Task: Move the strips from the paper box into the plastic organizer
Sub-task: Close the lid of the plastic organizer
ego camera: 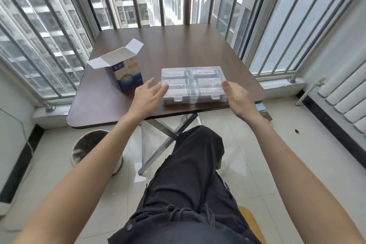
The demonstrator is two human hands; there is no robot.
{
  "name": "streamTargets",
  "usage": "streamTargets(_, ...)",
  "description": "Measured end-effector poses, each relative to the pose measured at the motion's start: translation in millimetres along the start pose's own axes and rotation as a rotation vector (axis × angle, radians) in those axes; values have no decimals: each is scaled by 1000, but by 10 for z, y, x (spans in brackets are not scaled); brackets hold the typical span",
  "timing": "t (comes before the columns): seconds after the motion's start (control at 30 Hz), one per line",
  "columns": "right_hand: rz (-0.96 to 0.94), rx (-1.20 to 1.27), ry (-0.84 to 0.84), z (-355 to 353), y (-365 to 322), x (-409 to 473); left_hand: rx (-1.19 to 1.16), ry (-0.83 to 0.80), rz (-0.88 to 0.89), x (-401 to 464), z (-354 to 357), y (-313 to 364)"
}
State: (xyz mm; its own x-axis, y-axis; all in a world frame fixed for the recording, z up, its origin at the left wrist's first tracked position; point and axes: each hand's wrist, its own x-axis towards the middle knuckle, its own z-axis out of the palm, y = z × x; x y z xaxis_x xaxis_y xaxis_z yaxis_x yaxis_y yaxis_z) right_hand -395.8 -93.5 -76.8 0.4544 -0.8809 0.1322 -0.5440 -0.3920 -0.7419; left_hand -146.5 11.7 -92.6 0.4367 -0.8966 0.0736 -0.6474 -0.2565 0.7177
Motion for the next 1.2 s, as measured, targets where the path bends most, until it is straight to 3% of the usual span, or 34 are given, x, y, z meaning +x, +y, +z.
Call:
streamTargets(0.17, -10, -134, 14, 44, 35, 46, 115, -14, -8, -46, -1, 14)
streamTargets(0.5, -24, -195, 18, 48, 85, 93, 2, 30, 20, -49, 63, -18)
streamTargets(0.57, -55, -261, -3, 59, 117, 72, 37, 94, 101, -88, 72, 6)
streamTargets(0.63, -207, -367, 28, 69, 134, 50, 151, 157, 340, -97, 71, 20)
streamTargets(0.73, -452, -549, 51, 129, 140, 69, 424, 104, 610, -25, 99, -6)
streamTargets(0.87, -527, -662, 68, 217, 121, 113, 479, 62, 665, 48, 194, 23)
streamTargets(1.03, -591, -638, 183, 215, 93, 102, 429, 79, 646, 63, 210, 4)
streamTargets(1.2, -584, -595, 183, 209, 125, 86, 401, 58, 623, 64, 177, 4)
